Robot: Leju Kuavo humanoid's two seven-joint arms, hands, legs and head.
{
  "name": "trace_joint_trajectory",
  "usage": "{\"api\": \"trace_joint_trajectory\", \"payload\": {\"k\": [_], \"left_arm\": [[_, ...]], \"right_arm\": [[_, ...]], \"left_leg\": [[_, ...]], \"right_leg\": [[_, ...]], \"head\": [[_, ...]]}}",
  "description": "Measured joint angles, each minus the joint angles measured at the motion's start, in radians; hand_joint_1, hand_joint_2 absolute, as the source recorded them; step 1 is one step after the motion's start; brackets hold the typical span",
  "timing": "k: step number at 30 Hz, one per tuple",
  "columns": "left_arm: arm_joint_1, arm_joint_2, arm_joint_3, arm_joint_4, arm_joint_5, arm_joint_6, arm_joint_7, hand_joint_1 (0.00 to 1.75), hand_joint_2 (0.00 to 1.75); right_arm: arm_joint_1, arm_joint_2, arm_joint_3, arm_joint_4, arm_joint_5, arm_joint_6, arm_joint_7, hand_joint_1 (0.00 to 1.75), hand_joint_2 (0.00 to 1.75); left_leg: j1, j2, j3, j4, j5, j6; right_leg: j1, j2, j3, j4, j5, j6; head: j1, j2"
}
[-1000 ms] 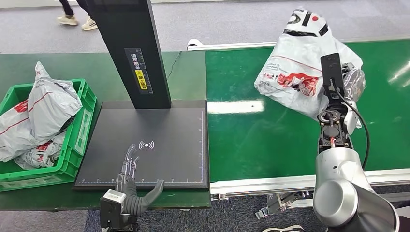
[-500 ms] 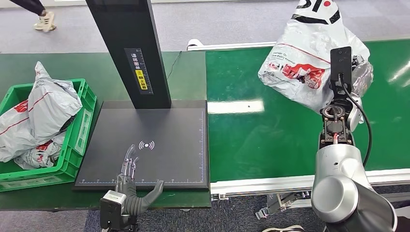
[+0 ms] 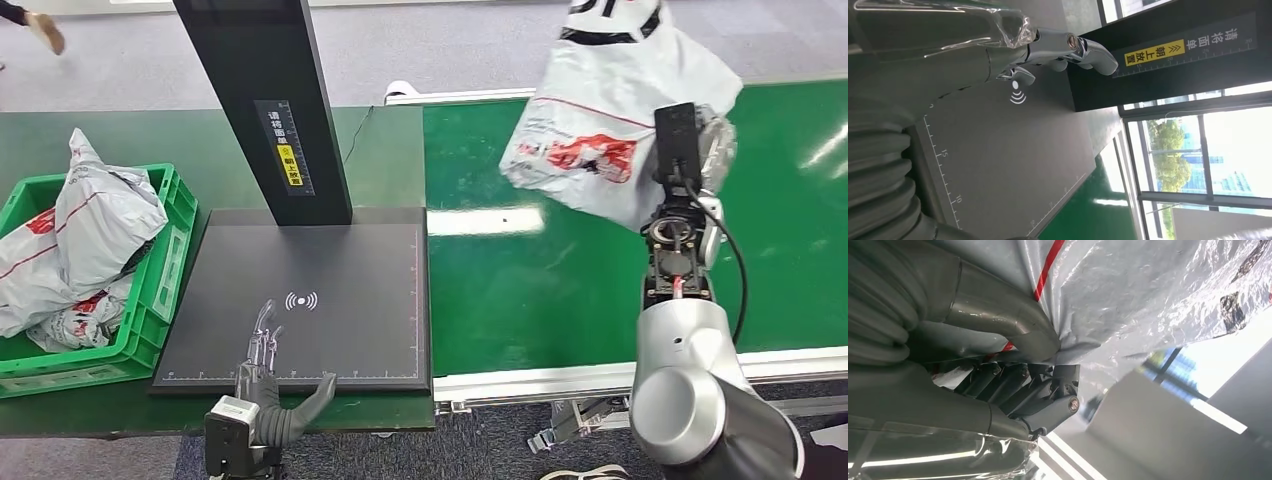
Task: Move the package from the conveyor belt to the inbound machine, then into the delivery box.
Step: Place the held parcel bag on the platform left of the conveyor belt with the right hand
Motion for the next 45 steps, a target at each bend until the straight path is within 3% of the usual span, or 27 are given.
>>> {"api": "trace_joint_trajectory", "payload": {"k": [5,8,11,15,19,29,32,33,37,41,45], "left_arm": [[0.004,0.000,0.002,-0.016,-0.003,0.017,-0.002,0.00,1.75],[0.003,0.000,0.003,-0.027,-0.007,0.024,-0.002,0.00,1.75],[0.005,0.000,0.002,-0.033,-0.009,0.031,-0.002,0.00,1.75],[0.017,0.000,0.002,-0.046,-0.004,0.038,0.003,0.00,1.75],[0.024,0.000,0.002,-0.057,-0.004,0.034,0.010,0.00,1.75],[0.041,0.000,0.002,-0.086,-0.013,0.036,0.022,0.00,1.75],[0.044,0.000,0.004,-0.092,-0.020,0.077,0.024,0.00,1.75],[0.045,0.000,0.006,-0.097,-0.023,0.110,0.022,0.00,1.75],[0.056,-0.001,0.042,-0.140,-0.026,0.274,0.007,0.00,1.75],[0.070,-0.019,0.106,-0.210,-0.038,0.471,-0.043,0.00,1.75],[0.087,-0.048,0.178,-0.295,-0.054,0.520,-0.062,0.00,1.75]], "right_arm": [[0.091,0.155,0.134,0.000,-0.038,0.186,-0.080,1.75,1.75],[0.154,0.242,0.279,0.002,-0.146,0.332,-0.060,1.75,1.75],[0.196,0.297,0.463,-0.002,-0.300,0.354,-0.016,1.75,1.75],[0.203,0.313,0.626,-0.010,-0.402,0.353,0.016,1.75,1.75],[0.210,0.312,0.727,-0.016,-0.459,0.344,0.031,1.75,1.75],[0.214,0.305,0.839,-0.016,-0.531,0.392,0.099,1.75,1.75],[0.213,0.304,0.860,-0.012,-0.545,0.428,0.127,1.75,1.75],[0.214,0.304,0.870,-0.010,-0.547,0.439,0.137,1.68,1.75],[0.222,0.303,0.912,0.000,-0.545,0.452,0.159,0.01,1.75],[0.226,0.302,0.943,0.007,-0.550,0.452,0.171,0.00,1.75],[0.227,0.302,0.962,0.009,-0.556,0.452,0.180,0.00,1.75]], "left_leg": [[0.002,0.000,0.000,0.000,0.001,-0.002],[0.003,0.000,0.000,0.000,0.001,-0.004],[0.004,-0.001,-0.001,0.000,0.002,-0.005],[0.003,0.000,-0.001,0.000,0.002,-0.005],[0.003,-0.001,-0.001,0.000,0.002,-0.005],[0.003,-0.001,-0.001,0.000,0.001,-0.005],[0.003,-0.001,-0.001,0.000,0.001,-0.005],[0.003,-0.001,-0.001,0.000,0.001,-0.005],[0.003,-0.001,-0.001,0.000,0.001,-0.005],[0.003,-0.001,-0.001,0.000,0.001,-0.005],[0.003,-0.001,-0.001,0.000,0.001,-0.005]], "right_leg": [[0.002,0.001,-0.001,0.001,-0.001,-0.001],[0.003,0.001,-0.002,0.002,-0.001,-0.002],[0.004,0.000,-0.002,0.002,-0.001,-0.002],[0.003,0.000,-0.002,0.001,-0.001,-0.002],[0.003,0.000,-0.001,0.001,-0.001,-0.002],[0.003,0.000,-0.002,0.001,-0.001,-0.003],[0.003,0.000,-0.002,0.001,0.000,-0.003],[0.003,0.000,-0.002,0.001,0.000,-0.003],[0.003,0.000,-0.002,0.001,0.000,-0.003],[0.003,0.000,-0.002,0.001,0.000,-0.003],[0.003,0.000,-0.001,0.001,0.000,-0.003]], "head": [[0.000,0.000],[0.000,0.000],[0.000,0.000],[0.000,0.000],[0.000,0.000],[0.000,0.000],[0.000,0.000],[0.000,0.000],[0.000,0.000],[0.000,0.000],[0.000,0.000]]}}
